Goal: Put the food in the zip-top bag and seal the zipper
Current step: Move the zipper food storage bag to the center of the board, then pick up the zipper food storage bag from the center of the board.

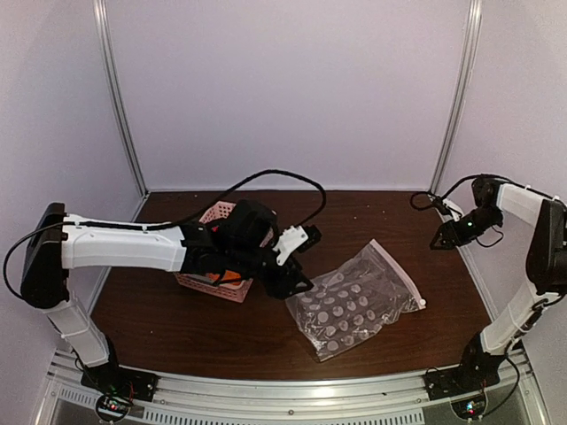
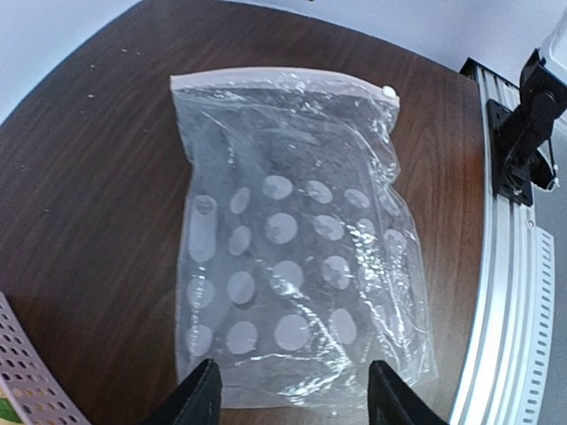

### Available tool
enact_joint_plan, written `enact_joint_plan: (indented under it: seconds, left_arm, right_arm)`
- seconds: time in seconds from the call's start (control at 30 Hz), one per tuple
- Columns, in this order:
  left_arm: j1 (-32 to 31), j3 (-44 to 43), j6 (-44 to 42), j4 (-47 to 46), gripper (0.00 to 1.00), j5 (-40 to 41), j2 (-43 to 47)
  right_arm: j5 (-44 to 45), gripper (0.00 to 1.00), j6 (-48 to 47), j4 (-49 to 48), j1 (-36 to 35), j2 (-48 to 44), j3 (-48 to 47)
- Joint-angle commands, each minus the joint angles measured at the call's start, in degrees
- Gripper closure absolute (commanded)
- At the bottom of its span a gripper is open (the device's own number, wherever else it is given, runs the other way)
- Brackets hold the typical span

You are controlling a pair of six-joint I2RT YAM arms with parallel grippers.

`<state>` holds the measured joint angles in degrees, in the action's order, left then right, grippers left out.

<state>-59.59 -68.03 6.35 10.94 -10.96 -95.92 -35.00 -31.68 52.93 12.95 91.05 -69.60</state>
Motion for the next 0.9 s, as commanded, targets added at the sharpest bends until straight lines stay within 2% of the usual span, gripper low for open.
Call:
enact_joint_plan:
  seconds: [0.0,0.2,0.37,0.57,0.73,0.87]
  left_arm:
    - [-2.3,-2.4,1.2,2.9,0.45,2.2,-3.6]
    - [-2.5,-1.1,1.9,3.9,0.48,1.0,-7.0]
    - [-2.5,-1.9,2.2,2.6,0.47,2.2,-10.8]
    - [-2.5,-4.3,2.0,3.1,0.47,2.3,-17.2]
    - [-2.5,-4.5,2.8,1.4,0.49,2.7,-19.2]
    - [-2.5,-4.9,3.1,1.1,0.51,3.1,-20.4]
  right_arm:
    - [1.6,0.45,1.8,-2.2,0.3,3.7,2.6]
    - [-2.9,0.52,0.8,-1.8,-2.1,10.8,2.3]
    - [-8.1,0.52,-2.2,0.1,-4.5,15.6,1.5]
    - [-15.1,0.53,-8.3,6.7,-7.4,21.1,-1.7]
    - [-20.4,0.53,-14.4,13.7,-8.2,22.4,-3.1]
    - [-20.3,0.54,-14.6,13.8,-7.8,21.7,-2.3]
